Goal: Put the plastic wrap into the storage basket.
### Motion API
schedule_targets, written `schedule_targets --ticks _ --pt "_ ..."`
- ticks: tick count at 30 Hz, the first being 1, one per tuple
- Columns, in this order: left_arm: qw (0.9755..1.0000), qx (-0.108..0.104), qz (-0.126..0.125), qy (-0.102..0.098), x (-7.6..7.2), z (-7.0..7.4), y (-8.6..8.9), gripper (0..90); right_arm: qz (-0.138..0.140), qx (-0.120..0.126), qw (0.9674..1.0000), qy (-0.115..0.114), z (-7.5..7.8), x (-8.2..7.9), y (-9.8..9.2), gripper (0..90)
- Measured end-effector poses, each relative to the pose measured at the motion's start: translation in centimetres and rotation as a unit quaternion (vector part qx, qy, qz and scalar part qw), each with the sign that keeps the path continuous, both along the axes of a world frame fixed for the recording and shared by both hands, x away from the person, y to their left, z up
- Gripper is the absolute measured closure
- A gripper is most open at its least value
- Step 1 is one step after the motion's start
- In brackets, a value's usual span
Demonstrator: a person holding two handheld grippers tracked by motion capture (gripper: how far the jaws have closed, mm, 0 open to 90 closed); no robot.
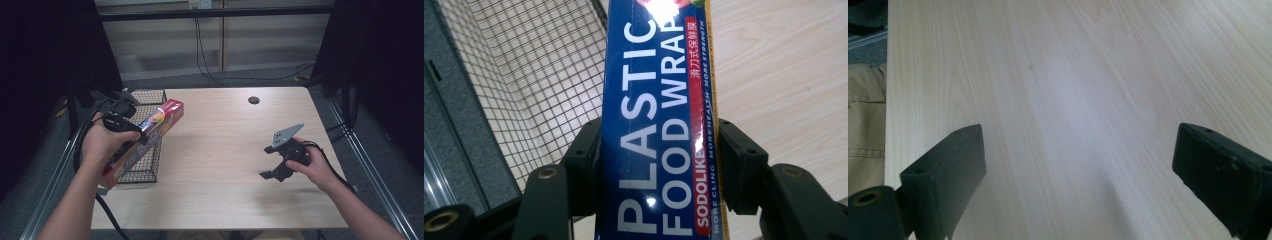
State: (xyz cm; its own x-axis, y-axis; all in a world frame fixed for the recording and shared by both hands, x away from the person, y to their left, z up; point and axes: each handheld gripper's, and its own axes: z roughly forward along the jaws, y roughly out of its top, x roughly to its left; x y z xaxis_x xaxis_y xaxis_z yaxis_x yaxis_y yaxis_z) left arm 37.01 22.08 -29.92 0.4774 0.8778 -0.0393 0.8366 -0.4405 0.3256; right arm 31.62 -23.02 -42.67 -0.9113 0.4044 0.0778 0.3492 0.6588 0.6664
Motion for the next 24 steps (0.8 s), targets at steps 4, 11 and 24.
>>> schedule_targets --ticks 4,11,24 --pt "0.9999 0.003 0.010 0.002 0.0 0.1 0.6 44.9 0.001 0.001 1.0000 0.000 -0.1 0.0 0.0 6.6" --pt "0.9996 0.004 0.028 0.002 0.0 0.0 1.7 44.8 0.000 -0.004 1.0000 0.000 -0.1 -0.1 0.0 6.5" --pt "0.9977 0.005 0.068 0.001 0.1 -0.3 3.2 44.9 -0.004 0.000 1.0000 0.001 -0.4 -0.1 -0.1 6.8"
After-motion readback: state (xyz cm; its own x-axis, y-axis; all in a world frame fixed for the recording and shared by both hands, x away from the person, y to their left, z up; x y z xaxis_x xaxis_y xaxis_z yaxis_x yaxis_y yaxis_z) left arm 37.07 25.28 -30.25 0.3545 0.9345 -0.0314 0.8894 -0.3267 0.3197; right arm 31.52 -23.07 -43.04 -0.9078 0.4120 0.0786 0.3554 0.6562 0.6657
